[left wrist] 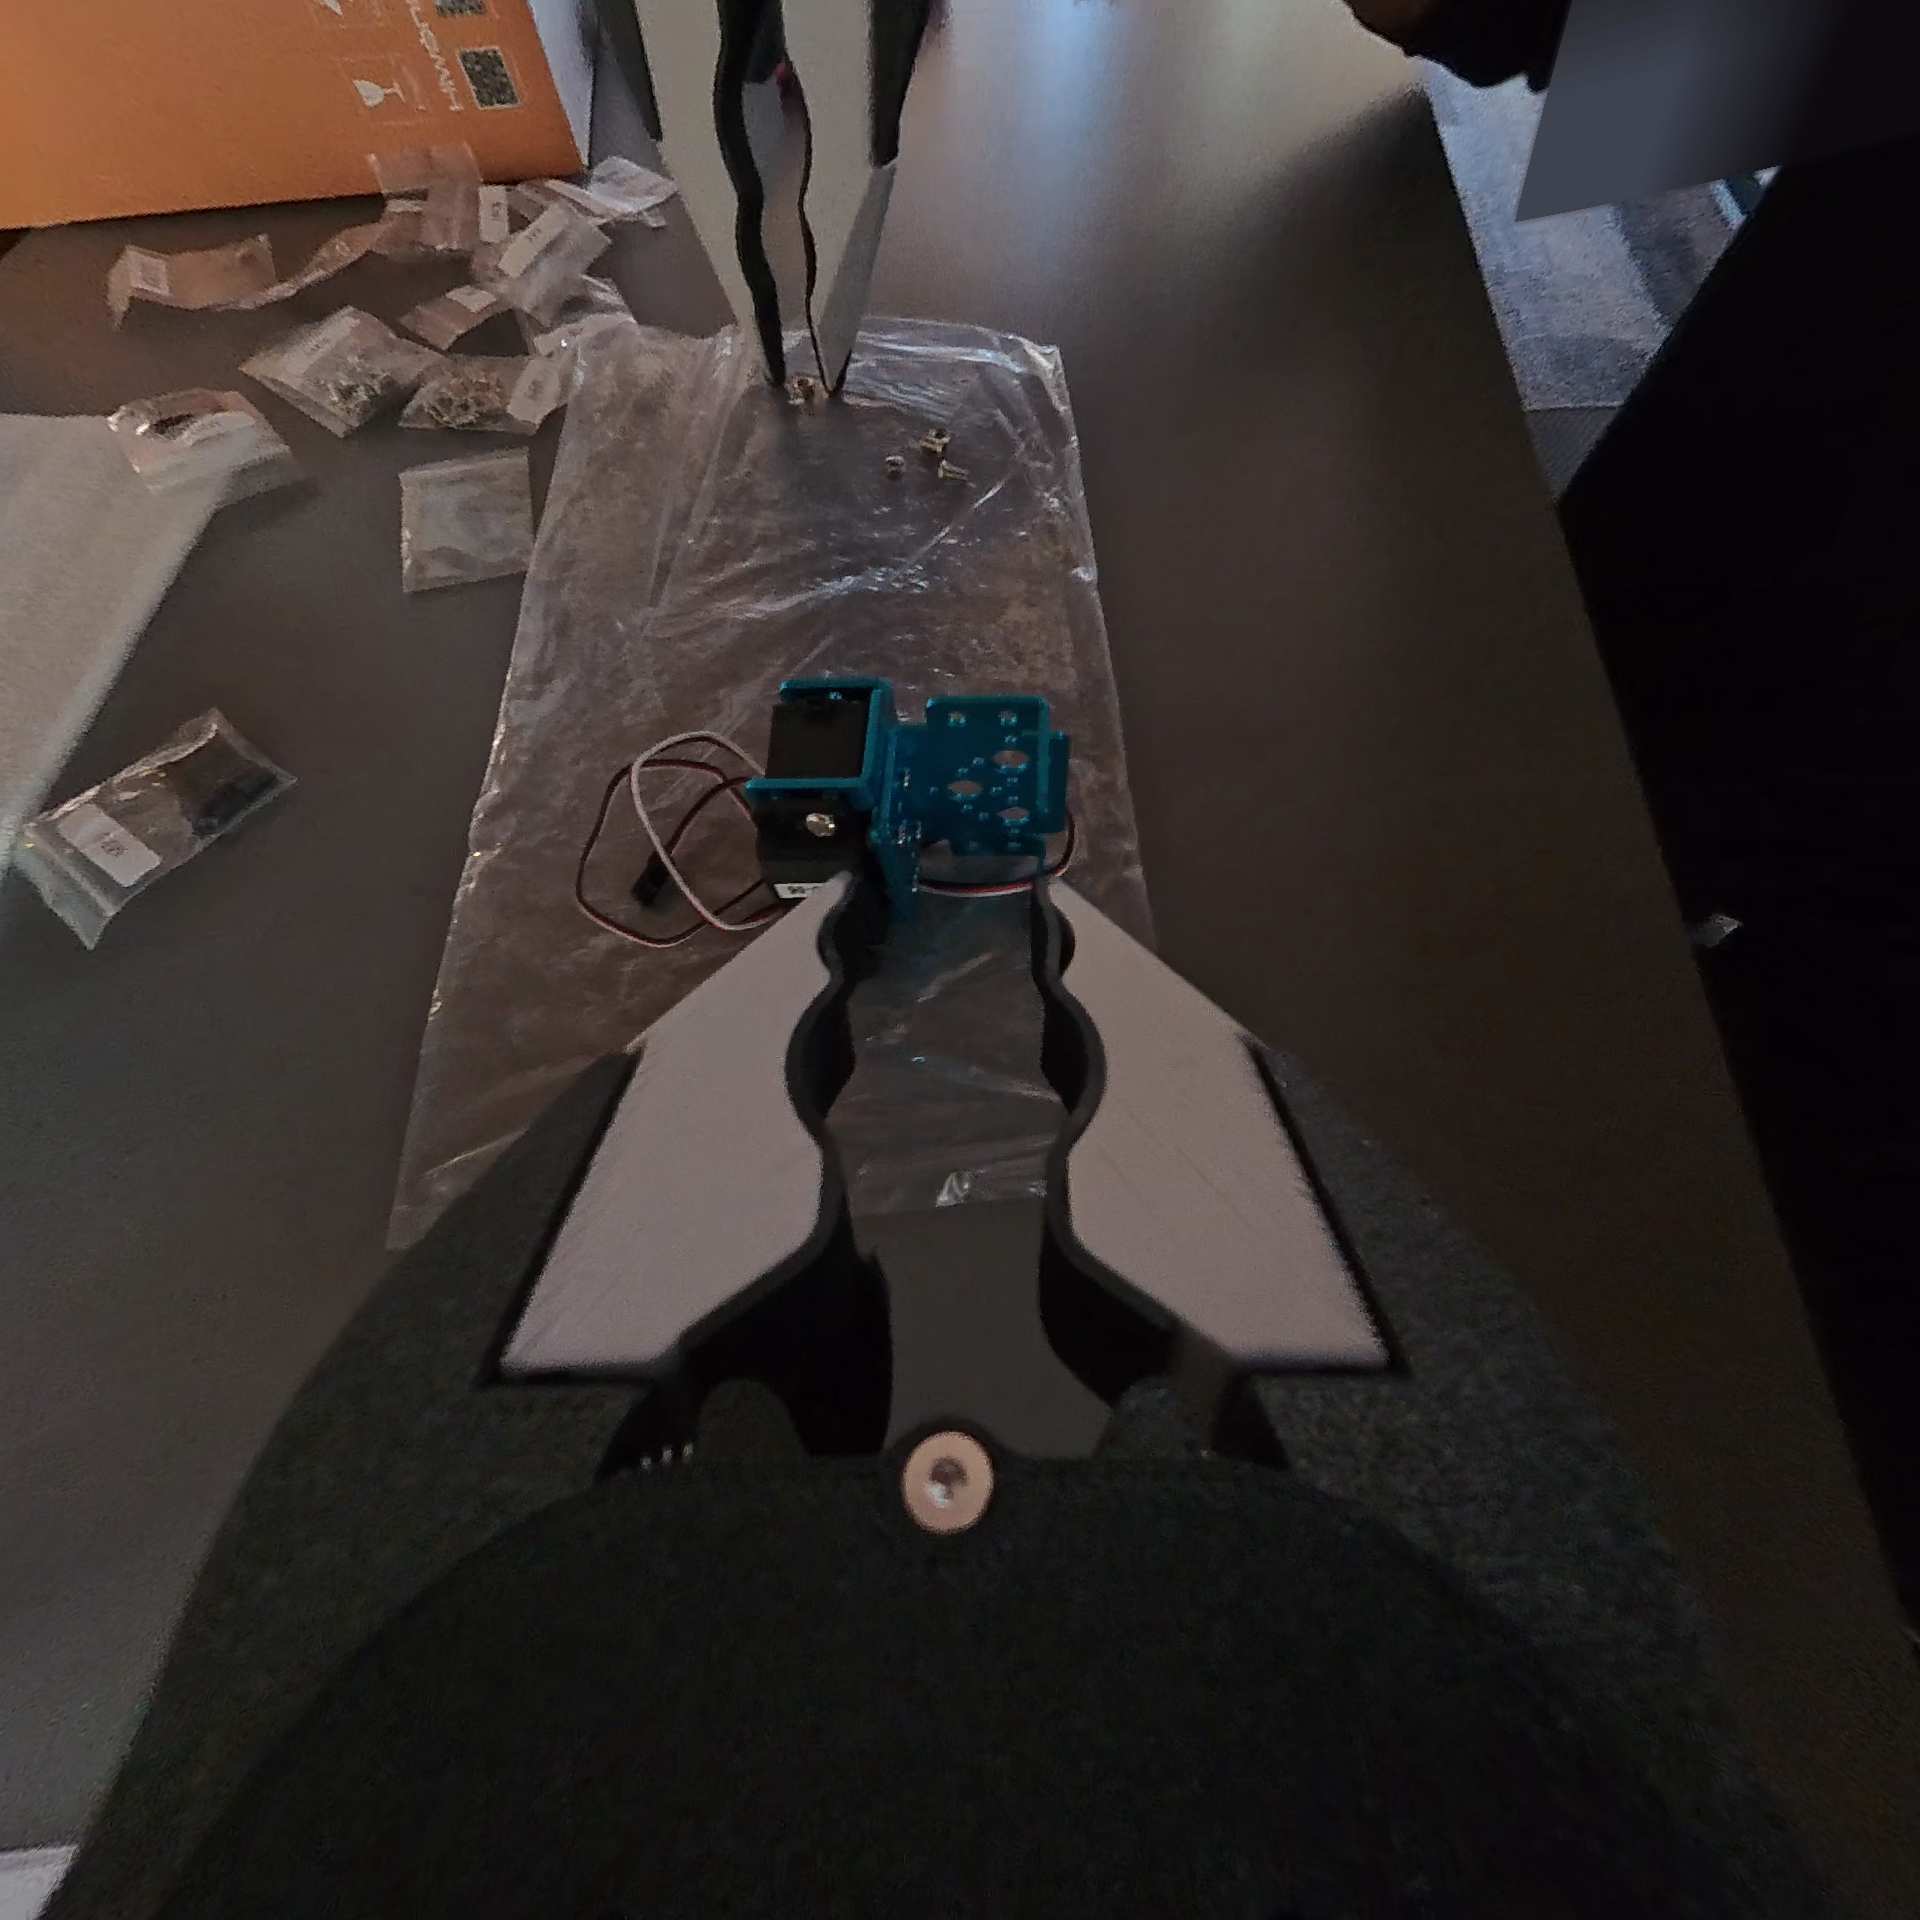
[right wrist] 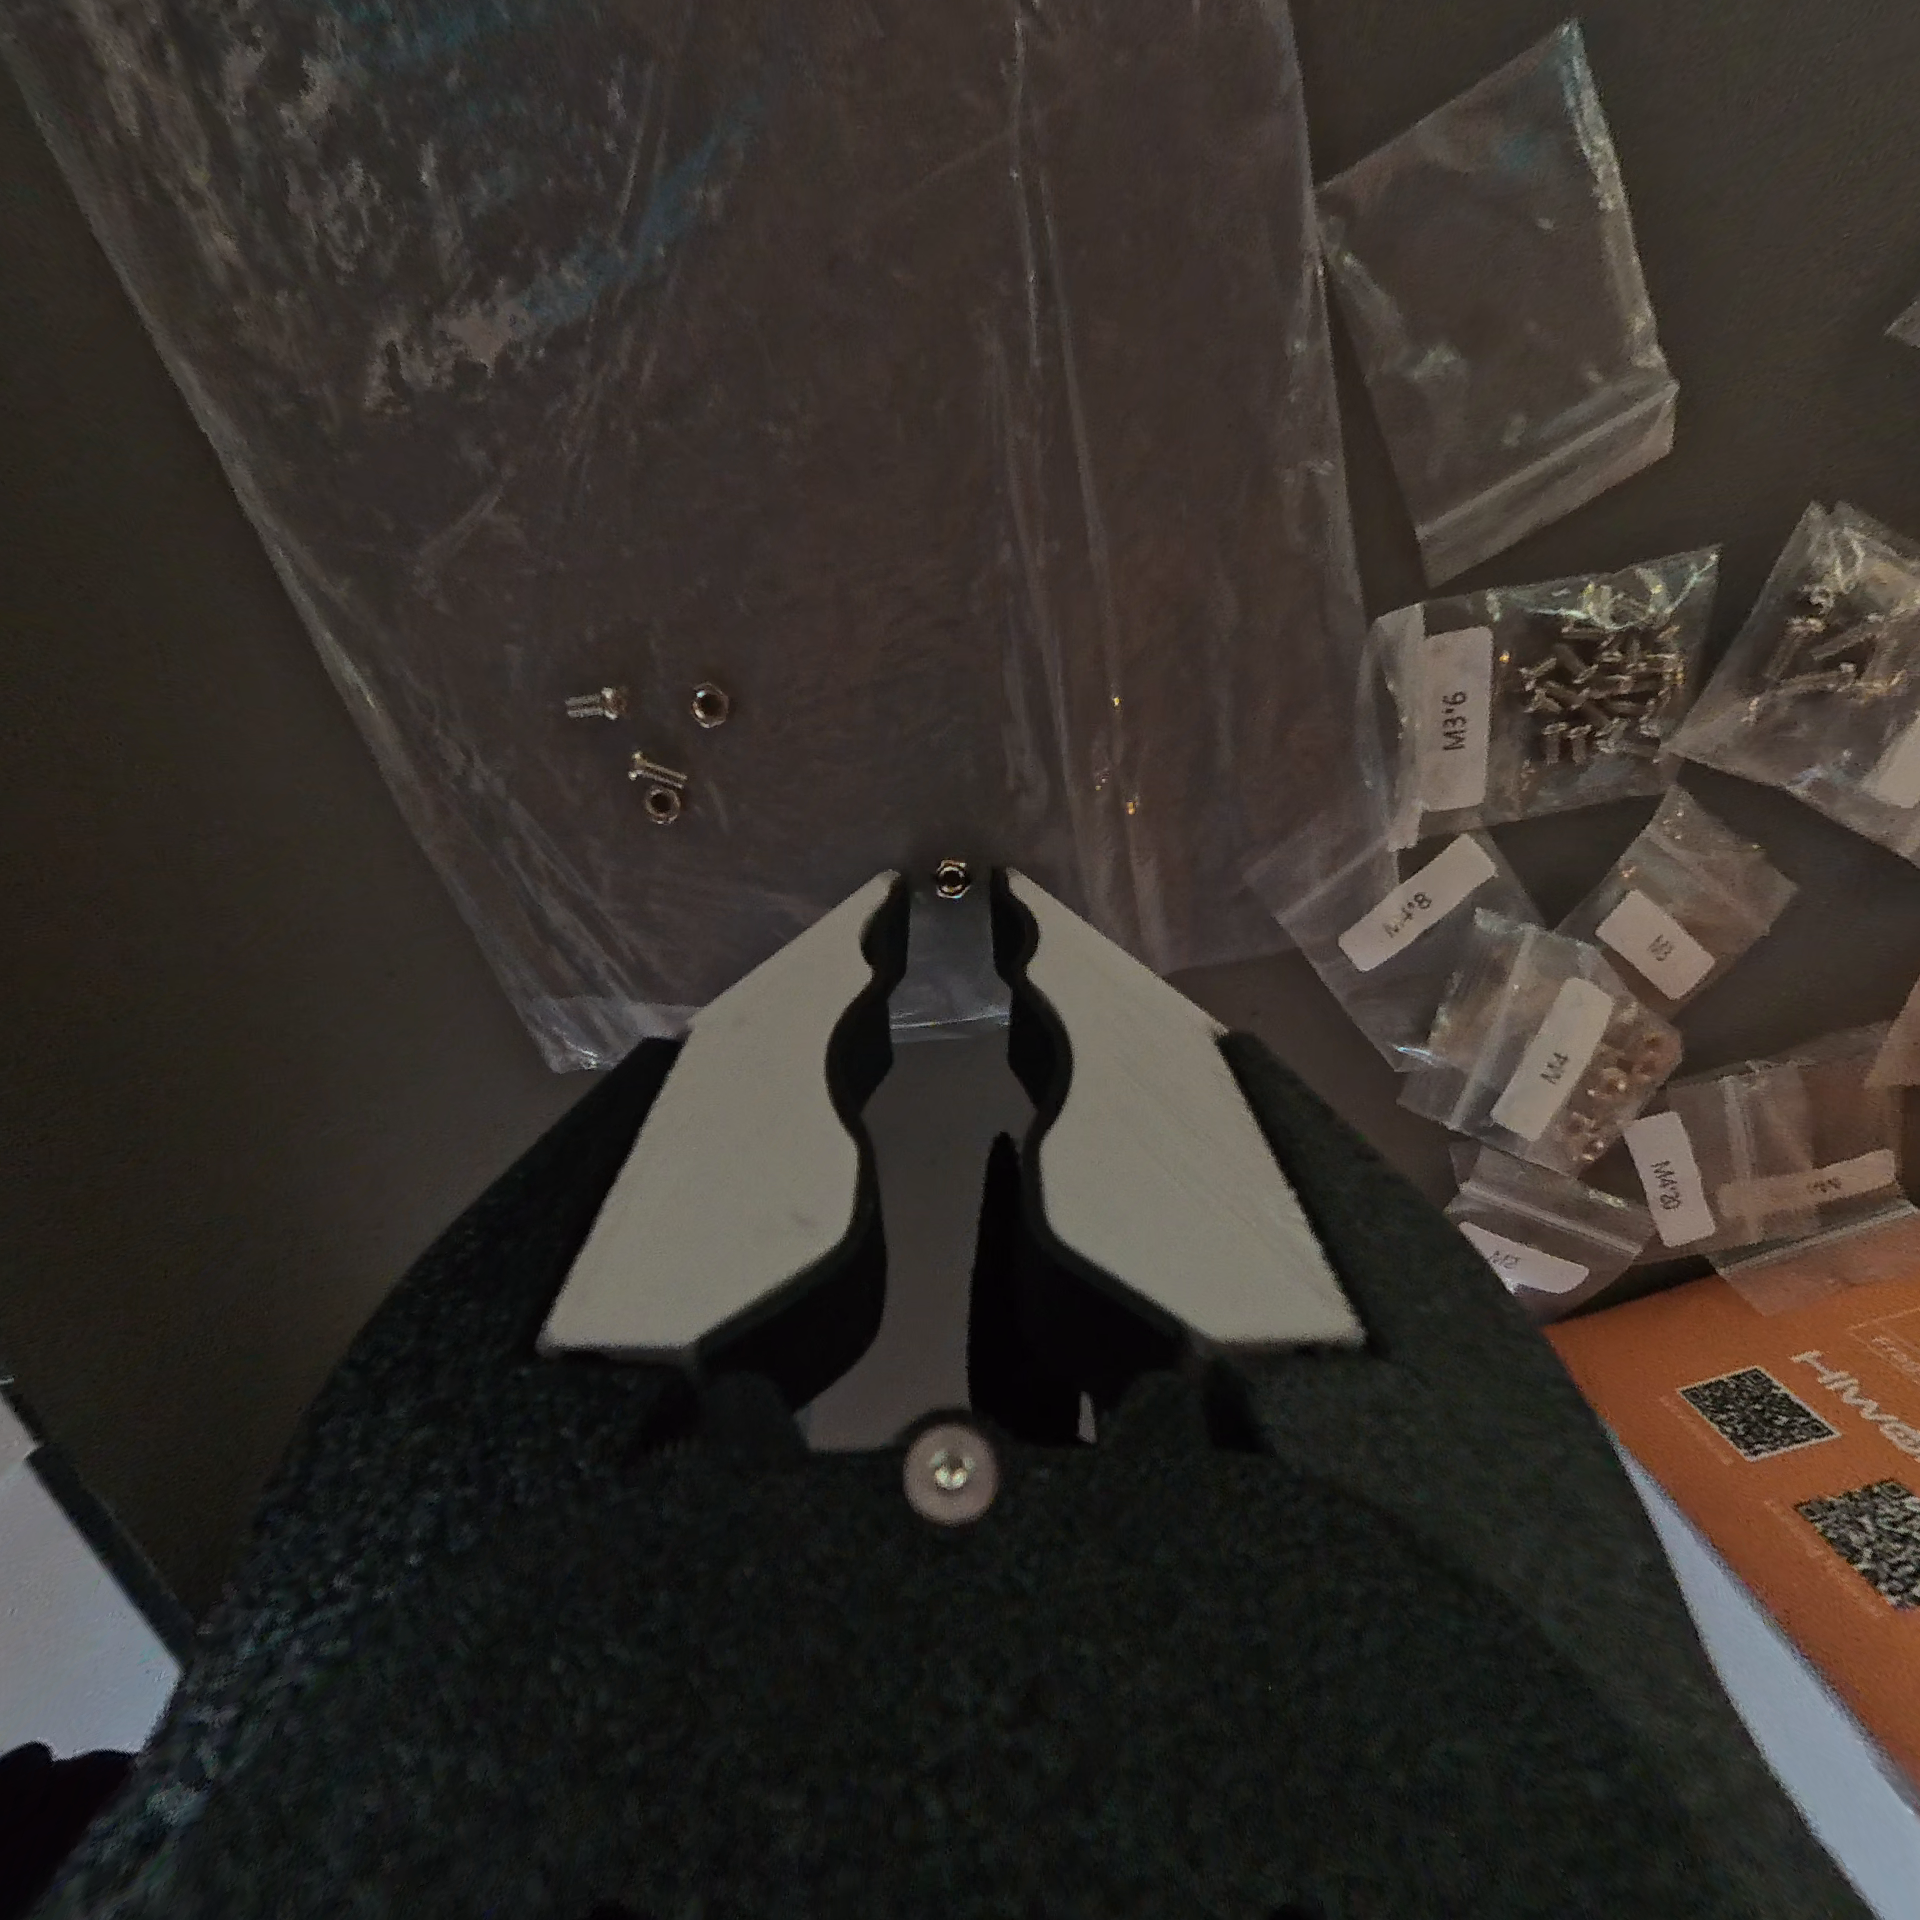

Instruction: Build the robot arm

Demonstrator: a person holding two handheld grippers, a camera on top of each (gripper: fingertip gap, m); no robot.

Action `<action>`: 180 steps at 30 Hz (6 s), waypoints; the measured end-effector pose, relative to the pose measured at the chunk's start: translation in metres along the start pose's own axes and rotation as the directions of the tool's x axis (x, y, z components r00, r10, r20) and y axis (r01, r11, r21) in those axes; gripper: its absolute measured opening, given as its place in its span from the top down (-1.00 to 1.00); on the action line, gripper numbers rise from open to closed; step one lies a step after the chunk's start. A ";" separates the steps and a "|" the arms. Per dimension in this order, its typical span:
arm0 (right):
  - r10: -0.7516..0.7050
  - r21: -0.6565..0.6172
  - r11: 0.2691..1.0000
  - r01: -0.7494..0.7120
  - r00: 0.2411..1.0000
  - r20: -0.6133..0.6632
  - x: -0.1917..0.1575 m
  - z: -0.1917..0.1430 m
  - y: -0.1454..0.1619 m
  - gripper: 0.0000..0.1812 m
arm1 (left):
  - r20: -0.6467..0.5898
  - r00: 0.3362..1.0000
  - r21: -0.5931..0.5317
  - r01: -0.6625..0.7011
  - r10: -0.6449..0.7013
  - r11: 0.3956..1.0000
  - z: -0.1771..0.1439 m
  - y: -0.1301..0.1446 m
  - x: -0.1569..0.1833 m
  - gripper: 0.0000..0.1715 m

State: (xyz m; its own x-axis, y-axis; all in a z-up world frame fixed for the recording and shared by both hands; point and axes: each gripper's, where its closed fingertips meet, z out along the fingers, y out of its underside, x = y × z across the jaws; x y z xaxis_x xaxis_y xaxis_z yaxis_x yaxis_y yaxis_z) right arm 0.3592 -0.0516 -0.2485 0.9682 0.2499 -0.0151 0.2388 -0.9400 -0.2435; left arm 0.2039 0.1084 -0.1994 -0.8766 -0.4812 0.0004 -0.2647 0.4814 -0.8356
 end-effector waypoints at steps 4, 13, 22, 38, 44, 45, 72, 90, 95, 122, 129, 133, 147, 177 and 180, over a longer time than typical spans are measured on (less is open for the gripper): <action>-0.012 -0.031 0.999 0.012 1.000 0.007 0.002 0.000 0.000 0.91 | -0.009 1.000 -0.003 0.001 -0.001 1.000 0.003 0.000 0.003 0.64; -0.056 0.048 0.997 0.057 0.998 -0.021 0.001 -0.010 -0.014 0.94 | 0.014 1.000 0.015 0.022 -0.022 1.000 0.001 -0.004 -0.001 0.64; -0.336 0.408 0.857 0.315 0.942 -0.021 -0.050 -0.031 -0.129 0.98 | 0.012 0.999 0.030 0.046 -0.047 0.998 0.004 -0.006 -0.002 0.62; -0.549 0.519 0.731 0.443 0.833 0.063 -0.082 -0.006 -0.192 0.99 | 0.088 0.996 0.032 0.029 -0.032 0.999 0.007 -0.007 -0.011 0.62; -0.559 0.494 0.737 0.461 0.827 0.062 -0.081 -0.005 -0.194 0.99 | 0.163 0.987 0.022 0.001 -0.004 1.000 0.010 -0.008 -0.017 0.69; -0.562 0.491 0.732 0.472 0.826 0.045 -0.080 -0.005 -0.194 0.99 | 0.175 0.985 0.021 0.000 -0.003 1.000 0.010 -0.008 -0.018 0.69; -0.476 0.502 0.733 0.459 0.873 -0.103 -0.069 -0.007 -0.192 0.92 | 0.228 0.973 0.066 0.008 -0.023 0.998 0.013 -0.012 -0.024 0.88; -0.436 0.538 0.763 0.359 0.900 0.018 -0.066 -0.006 -0.190 0.95 | 0.204 0.979 0.084 -0.006 -0.011 0.996 0.015 -0.015 -0.019 0.81; -0.406 0.565 0.784 0.257 0.901 0.153 -0.069 -0.006 -0.189 1.00 | 0.207 0.978 0.077 -0.028 0.011 0.997 0.014 -0.014 -0.020 0.81; -0.401 0.573 0.783 0.240 0.900 0.172 -0.072 -0.005 -0.191 0.93 | 0.202 0.978 0.113 0.025 -0.048 0.993 0.025 -0.019 -0.031 0.67; -0.406 0.565 0.786 0.250 0.898 0.168 -0.072 -0.006 -0.189 0.88 | 0.204 0.978 0.112 0.027 -0.050 0.993 0.025 -0.018 -0.032 0.67; -0.388 0.565 0.794 0.223 0.902 0.189 -0.072 -0.006 -0.190 0.88 | 0.204 0.977 0.112 0.033 -0.055 0.993 0.024 -0.018 -0.032 0.67; -0.317 0.585 0.802 0.119 0.915 0.249 -0.065 -0.006 -0.197 0.65 | 0.224 0.974 0.103 0.002 -0.026 0.995 0.025 -0.017 -0.031 0.67; -0.398 0.577 0.782 0.238 0.902 0.168 -0.072 -0.005 -0.192 0.93 | 0.252 0.968 0.084 -0.009 -0.013 0.996 0.026 -0.015 -0.032 0.65; -0.393 0.578 0.785 0.222 0.900 0.189 -0.072 -0.005 -0.191 0.93 | 0.256 0.967 0.073 -0.020 0.001 0.997 0.026 -0.014 -0.031 0.65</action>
State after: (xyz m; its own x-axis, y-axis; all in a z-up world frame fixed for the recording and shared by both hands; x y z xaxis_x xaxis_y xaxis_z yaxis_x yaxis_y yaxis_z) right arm 0.2439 0.1089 -0.1959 0.7631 0.6383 -0.1013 0.3587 -0.5486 -0.7552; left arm 0.2456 0.0977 -0.2022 -0.7446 -0.6524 -0.1414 -0.2168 0.4366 -0.8731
